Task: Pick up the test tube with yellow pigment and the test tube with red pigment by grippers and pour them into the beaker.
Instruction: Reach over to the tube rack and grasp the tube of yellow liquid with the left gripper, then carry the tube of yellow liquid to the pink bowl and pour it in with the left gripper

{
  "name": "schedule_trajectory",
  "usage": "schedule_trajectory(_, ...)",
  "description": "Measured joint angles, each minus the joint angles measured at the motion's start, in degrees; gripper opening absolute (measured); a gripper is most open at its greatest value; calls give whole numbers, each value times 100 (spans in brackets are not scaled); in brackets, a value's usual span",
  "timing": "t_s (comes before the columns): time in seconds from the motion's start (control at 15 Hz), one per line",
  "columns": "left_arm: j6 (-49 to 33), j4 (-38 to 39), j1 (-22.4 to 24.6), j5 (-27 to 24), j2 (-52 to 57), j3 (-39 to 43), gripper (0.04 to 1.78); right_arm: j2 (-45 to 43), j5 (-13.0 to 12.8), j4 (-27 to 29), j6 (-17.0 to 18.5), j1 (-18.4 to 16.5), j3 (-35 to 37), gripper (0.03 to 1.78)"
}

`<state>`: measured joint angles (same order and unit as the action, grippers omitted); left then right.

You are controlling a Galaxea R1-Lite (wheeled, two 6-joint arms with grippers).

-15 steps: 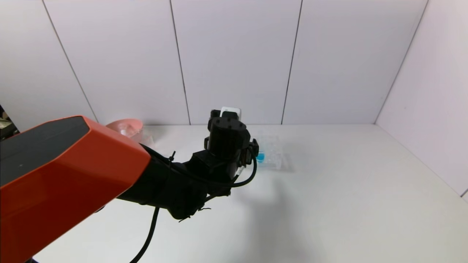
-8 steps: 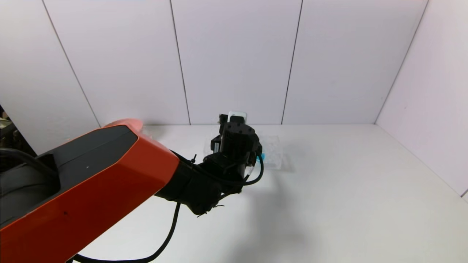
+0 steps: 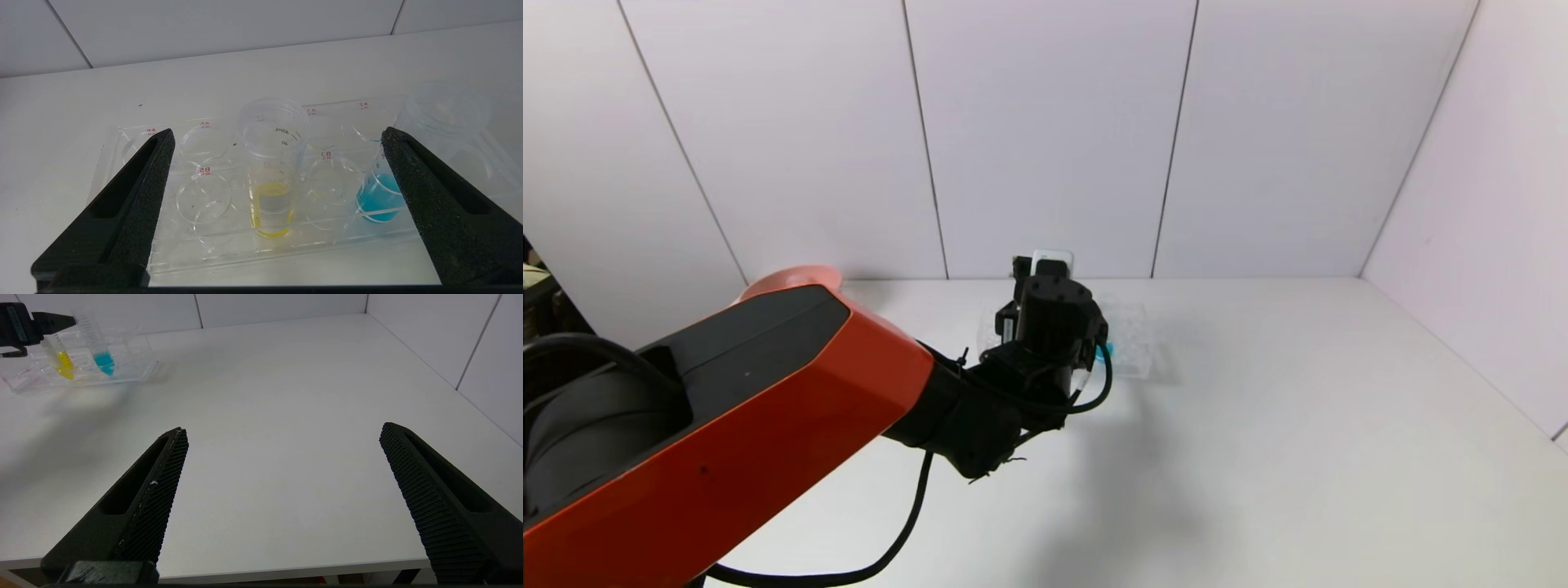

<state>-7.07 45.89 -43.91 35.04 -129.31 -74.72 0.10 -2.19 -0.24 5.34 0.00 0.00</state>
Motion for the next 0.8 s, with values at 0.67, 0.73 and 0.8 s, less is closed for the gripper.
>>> schedule_trajectory(0.67,0,190,74,-1,-126,-41,49,0,0,2,-2,0,0,171)
schedule_trajectory(0.73,0,190,74,-1,-123,-44,44,0,0,0,-2,0,0,171)
schedule_trajectory(0.8,7,190,72,-1,-121,-44,42,0,0,2,-2,0,0,171)
